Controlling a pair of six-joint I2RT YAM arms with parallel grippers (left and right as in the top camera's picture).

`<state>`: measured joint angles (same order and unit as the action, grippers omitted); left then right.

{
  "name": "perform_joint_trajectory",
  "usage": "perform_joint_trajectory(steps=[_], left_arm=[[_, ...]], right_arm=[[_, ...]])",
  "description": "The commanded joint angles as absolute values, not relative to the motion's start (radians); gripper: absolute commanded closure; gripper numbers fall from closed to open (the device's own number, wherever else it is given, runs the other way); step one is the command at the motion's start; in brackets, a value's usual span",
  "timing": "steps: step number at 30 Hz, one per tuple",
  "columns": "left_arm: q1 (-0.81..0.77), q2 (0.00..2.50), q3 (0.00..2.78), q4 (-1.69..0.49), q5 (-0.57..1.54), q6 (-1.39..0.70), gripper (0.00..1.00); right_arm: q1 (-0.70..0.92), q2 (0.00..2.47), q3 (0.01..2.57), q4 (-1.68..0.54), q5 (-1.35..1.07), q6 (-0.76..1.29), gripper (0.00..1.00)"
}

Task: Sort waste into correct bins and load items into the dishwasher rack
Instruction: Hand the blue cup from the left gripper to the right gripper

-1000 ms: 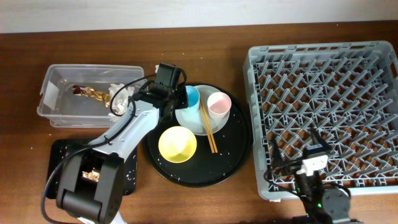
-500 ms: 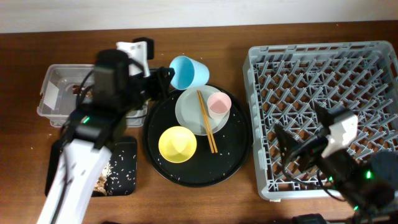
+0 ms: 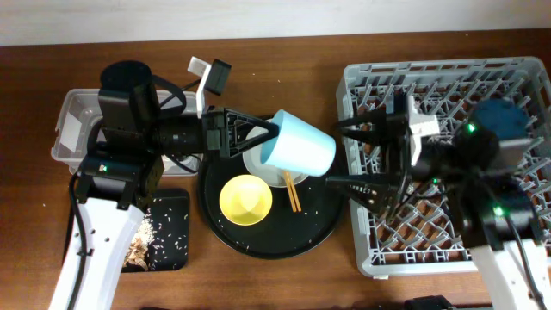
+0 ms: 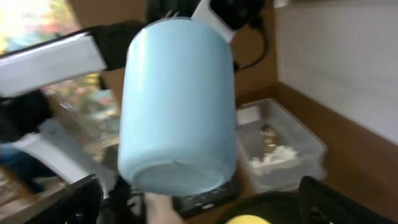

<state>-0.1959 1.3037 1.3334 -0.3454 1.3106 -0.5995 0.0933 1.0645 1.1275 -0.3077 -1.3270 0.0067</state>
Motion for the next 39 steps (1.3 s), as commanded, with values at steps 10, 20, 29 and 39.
perform_joint_trajectory(steps=[10,20,29,39], left_arm=[[-0.194,1.31,1.34,-0.322,1.34,-0.606,1.0],[-0.253,1.31,1.34,-0.273,1.309,-0.615,1.0],[-0.255,1.31,1.34,-0.273,1.312,-0.614,1.0],[-0.255,1.31,1.34,-0.452,1.312,-0.514,0.95]], right_arm=[[0.098,1.125,1.138,-0.268,-1.53,0.114,0.02],[0.179,1.125,1.138,-0.102,-1.385,0.308,0.04],[0.197,1.125,1.137,-0.072,-1.383,0.324,0.36],[0.195,1.125,1.137,-0.017,-1.348,0.324,0.48]])
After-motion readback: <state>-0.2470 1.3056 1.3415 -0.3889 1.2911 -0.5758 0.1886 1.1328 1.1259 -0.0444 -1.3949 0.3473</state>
